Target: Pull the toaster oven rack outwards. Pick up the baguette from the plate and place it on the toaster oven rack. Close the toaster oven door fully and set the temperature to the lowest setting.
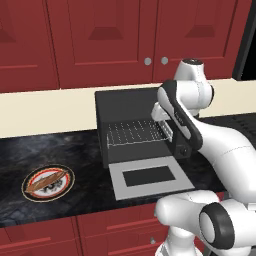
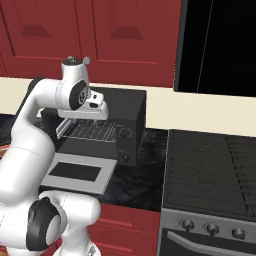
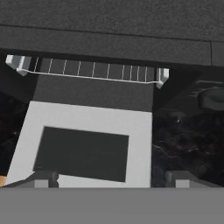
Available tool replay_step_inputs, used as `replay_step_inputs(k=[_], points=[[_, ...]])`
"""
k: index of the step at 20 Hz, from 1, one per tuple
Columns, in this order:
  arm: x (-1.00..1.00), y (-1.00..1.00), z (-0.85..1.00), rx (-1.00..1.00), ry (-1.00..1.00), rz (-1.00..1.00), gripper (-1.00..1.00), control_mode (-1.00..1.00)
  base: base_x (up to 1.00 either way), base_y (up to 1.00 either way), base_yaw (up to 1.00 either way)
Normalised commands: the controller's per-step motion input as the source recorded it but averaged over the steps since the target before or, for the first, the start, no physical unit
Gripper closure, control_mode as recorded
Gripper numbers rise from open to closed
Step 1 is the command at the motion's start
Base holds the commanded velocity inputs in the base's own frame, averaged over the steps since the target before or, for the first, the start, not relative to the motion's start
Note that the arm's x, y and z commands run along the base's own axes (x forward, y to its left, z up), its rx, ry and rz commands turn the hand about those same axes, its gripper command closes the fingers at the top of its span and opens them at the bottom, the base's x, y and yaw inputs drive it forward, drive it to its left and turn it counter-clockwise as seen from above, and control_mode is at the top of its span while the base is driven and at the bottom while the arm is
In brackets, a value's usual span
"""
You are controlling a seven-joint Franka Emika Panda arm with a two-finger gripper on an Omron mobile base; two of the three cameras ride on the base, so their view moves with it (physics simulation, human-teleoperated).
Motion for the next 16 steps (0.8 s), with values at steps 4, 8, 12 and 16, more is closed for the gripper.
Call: replay_step_inputs(k=[4, 8, 12, 16], points=[[-0.34, 0.04, -0.26, 0.00, 0.00, 0.00, -1.00, -1.00, 0.00, 0.00, 0.00], [-0.14, 0.19, -0.34, 0.00, 0.00, 0.00, -1.00, -1.00, 0.00, 0.00, 0.00], [-0.18, 0.41, -0.27, 0.00, 0.00, 0.00, -1.00, -1.00, 0.00, 0.00, 0.00], [-0.16, 0.42, -0.22, 0.00, 0.00, 0.00, -1.00, -1.00, 0.00, 0.00, 0.00]])
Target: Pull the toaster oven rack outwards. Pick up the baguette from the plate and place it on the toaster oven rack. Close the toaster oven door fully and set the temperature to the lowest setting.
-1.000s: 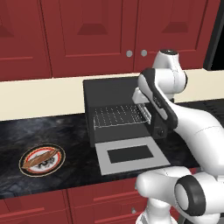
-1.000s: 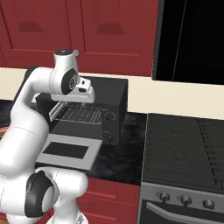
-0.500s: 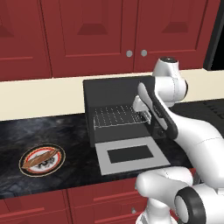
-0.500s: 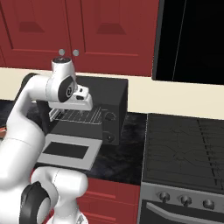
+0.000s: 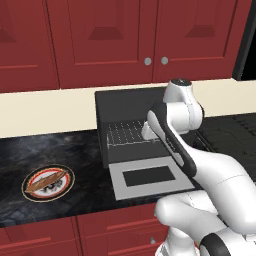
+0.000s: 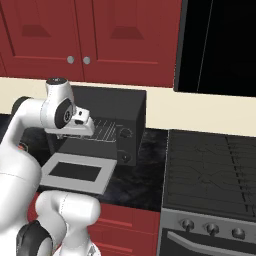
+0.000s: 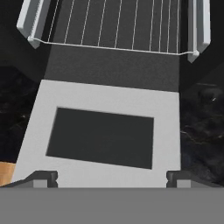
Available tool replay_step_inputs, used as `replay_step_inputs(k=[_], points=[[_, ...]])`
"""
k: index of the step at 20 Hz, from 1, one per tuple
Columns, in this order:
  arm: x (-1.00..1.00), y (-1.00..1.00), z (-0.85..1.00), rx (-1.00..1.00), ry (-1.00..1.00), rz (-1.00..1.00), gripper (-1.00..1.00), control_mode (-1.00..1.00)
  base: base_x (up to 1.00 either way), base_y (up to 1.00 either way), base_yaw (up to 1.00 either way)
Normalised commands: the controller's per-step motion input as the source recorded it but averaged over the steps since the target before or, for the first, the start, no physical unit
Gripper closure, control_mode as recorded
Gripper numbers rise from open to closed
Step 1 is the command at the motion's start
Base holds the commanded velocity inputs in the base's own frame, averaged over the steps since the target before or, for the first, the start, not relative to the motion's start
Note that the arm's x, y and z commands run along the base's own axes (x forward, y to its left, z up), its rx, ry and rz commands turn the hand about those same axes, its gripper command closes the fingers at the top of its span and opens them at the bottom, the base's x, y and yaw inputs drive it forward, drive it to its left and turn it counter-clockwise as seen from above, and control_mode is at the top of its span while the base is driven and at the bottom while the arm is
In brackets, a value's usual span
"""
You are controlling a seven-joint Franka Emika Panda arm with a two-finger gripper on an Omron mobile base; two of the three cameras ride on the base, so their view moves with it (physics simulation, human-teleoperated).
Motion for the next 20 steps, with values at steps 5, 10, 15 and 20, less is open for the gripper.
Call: replay_step_inputs(k=[5, 10, 15, 20], points=[[-0.10, 0.38, -0.13, 0.00, 0.00, 0.00, -1.00, -1.00, 0.00, 0.00, 0.00], [0.00, 0.00, 0.00, 0.00, 0.00, 0.00, -1.00, -1.00, 0.00, 0.00, 0.00], [0.00, 0.00, 0.00, 0.00, -0.04, 0.00, -1.00, -1.00, 0.00, 0.00, 0.00], [0.00, 0.00, 0.00, 0.00, -0.03, 0.00, -1.00, -1.00, 0.00, 0.00, 0.00]])
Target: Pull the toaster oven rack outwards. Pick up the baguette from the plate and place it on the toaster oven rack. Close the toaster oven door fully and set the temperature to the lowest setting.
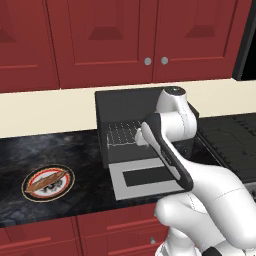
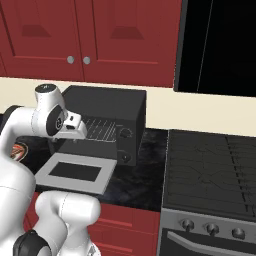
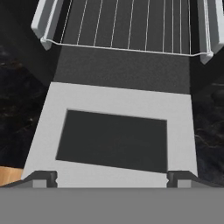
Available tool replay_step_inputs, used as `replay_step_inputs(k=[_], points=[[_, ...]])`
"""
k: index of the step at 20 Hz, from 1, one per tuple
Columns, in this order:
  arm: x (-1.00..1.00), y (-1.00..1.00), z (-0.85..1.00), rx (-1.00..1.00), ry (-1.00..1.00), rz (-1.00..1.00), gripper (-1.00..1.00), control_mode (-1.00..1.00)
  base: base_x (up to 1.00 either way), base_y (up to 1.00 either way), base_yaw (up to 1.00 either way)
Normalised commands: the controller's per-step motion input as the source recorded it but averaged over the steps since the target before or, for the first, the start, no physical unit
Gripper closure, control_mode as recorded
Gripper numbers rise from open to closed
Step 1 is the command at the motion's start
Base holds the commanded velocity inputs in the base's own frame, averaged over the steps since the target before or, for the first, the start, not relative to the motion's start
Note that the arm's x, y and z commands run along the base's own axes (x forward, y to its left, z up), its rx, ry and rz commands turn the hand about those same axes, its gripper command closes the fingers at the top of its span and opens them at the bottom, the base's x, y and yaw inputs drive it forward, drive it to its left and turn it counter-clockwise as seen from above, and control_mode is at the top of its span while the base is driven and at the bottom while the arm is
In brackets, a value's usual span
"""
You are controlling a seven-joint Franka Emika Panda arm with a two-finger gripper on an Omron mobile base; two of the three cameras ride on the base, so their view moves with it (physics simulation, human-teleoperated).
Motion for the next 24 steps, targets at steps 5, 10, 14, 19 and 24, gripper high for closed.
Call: replay_step_inputs(k=[5, 10, 14, 19, 24], points=[[0.01, 0.00, 0.00, 0.00, -0.02, 0.00, -1.00, -1.00, 0.00, 0.00, 0.00], [0.03, 0.00, 0.00, 0.00, -0.02, 0.00, -1.00, -1.00, 0.00, 0.00, 0.00], [0.03, 0.00, 0.00, 0.00, -0.02, 0.00, -1.00, -1.00, 0.00, 0.00, 0.00], [0.01, 0.00, 0.00, 0.00, -0.02, 0.00, -1.00, -1.00, 0.00, 0.00, 0.00], [0.01, 0.00, 0.00, 0.00, -0.04, 0.00, -1.00, -1.00, 0.00, 0.00, 0.00]])
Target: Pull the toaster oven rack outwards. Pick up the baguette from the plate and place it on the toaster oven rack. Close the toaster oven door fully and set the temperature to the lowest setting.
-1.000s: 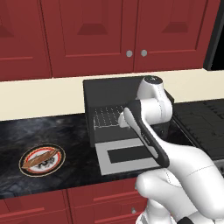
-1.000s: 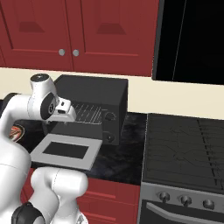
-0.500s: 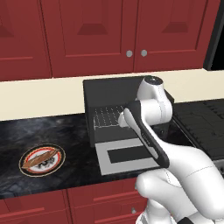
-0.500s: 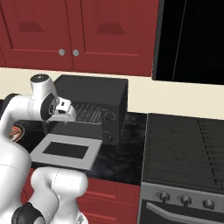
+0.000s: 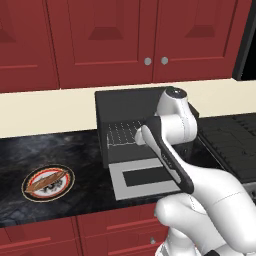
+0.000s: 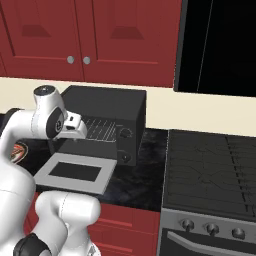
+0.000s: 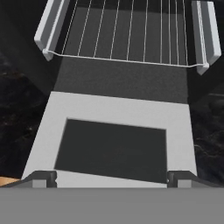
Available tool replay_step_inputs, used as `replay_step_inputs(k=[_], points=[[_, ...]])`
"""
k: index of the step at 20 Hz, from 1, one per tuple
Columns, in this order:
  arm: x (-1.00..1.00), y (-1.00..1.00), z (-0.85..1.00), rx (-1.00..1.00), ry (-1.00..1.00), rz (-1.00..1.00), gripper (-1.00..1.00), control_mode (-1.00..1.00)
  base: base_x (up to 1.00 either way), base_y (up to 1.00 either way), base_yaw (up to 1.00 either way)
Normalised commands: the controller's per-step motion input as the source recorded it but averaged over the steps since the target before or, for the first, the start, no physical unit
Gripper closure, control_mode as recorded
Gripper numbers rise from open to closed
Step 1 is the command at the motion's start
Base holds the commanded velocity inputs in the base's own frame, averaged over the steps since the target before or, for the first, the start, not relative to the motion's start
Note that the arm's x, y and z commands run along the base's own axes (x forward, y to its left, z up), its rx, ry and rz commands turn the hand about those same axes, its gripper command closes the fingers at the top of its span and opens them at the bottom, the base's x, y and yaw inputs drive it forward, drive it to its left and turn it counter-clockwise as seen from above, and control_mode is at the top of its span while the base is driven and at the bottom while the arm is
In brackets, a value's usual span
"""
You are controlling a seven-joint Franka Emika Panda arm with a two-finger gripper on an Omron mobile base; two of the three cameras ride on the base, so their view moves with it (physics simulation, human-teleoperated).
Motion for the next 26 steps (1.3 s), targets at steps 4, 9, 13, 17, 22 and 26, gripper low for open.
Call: replay_step_inputs(k=[4, 9, 13, 17, 22, 26], points=[[0.00, -0.02, -0.08, 0.00, -0.05, 0.00, -1.00, -1.00, 0.00, 0.00, 0.00], [0.02, -0.01, -0.03, 0.00, -0.11, 0.00, -1.00, -1.00, 0.00, 0.00, 0.00], [0.13, 0.00, 0.00, 0.00, -0.13, 0.00, -1.00, -1.00, 0.00, 0.00, 0.00], [0.21, 0.00, 0.00, 0.00, -0.11, 0.00, -1.00, -1.00, 0.00, 0.00, 0.00], [0.42, 0.09, 0.00, 0.00, -0.06, 0.00, -1.00, -1.00, 0.00, 0.00, 0.00], [0.42, 0.06, 0.00, 0.00, -0.06, 0.00, -1.00, -1.00, 0.00, 0.00, 0.00]])
